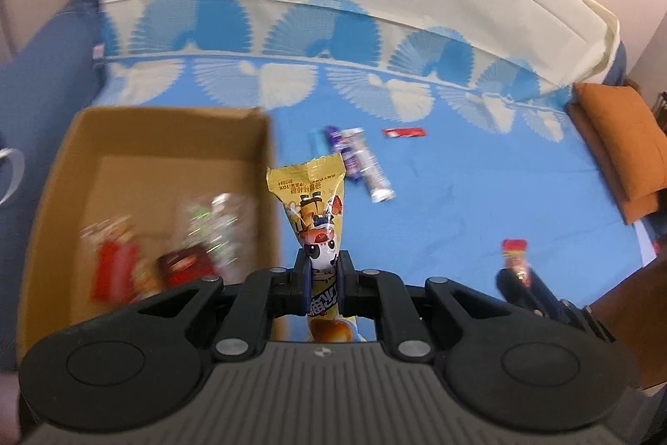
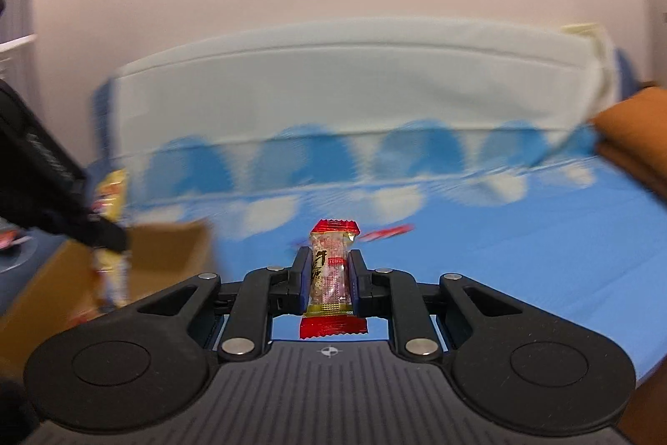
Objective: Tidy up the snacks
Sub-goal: 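Carry the yellow bag and red snack stick with both tools over the box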
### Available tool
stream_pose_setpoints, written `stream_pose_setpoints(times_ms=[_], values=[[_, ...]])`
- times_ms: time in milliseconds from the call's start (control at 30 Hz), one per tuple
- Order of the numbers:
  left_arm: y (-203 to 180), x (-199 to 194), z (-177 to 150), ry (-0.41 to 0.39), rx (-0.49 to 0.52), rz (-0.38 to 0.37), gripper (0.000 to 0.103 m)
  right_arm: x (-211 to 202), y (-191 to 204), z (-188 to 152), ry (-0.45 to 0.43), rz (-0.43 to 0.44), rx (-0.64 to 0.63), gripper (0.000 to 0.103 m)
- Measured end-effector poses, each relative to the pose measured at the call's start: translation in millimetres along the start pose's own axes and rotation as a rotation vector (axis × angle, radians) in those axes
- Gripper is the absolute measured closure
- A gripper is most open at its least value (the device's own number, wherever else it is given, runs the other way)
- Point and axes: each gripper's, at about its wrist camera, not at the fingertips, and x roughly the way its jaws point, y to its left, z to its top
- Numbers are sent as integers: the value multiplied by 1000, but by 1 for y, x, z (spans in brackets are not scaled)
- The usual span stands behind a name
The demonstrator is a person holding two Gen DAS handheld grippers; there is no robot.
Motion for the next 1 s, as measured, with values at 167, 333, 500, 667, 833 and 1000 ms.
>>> stream_pose_setpoints(times_ms=[167,333,500,667,833,1000], values=[[48,-41,-48,3,-42,77,91,-26,61,-3,103,185,-15,83],[86,-75,-87,-66,-58,169,91,-45,116,-8,137,284,-155,83],[100,-90,-105,-109,-55,174,91,-60,146,-9,142,297,-242,83],[108,-94,-108,-122,-67,138,91,-68,158,-8,142,275,-278,83],[115,-93,-111,-120,-89,122,91,-67,168,-9,141,264,-304,83],[118,-90,-111,-118,-101,117,91,-65,176,-10,149,264,-328,83]])
